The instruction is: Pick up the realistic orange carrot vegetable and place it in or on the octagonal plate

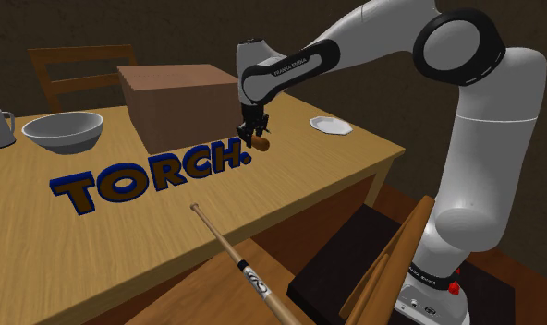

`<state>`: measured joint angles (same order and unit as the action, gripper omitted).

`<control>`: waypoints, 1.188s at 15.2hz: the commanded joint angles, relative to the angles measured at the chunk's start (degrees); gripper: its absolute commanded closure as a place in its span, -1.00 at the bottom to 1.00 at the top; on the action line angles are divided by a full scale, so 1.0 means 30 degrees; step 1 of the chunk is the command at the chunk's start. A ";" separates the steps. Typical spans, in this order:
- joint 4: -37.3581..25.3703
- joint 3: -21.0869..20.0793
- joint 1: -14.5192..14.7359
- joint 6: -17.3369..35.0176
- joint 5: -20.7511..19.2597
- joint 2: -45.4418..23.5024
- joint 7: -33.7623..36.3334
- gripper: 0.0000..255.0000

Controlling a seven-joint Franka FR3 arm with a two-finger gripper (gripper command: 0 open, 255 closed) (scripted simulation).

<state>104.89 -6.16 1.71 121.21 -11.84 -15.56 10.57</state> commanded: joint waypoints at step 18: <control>-0.2217 0.0038 -0.0256 -0.3520 0.0515 0.1416 -0.1096 1.00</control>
<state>97.90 -6.30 1.38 110.72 -10.42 -11.82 8.01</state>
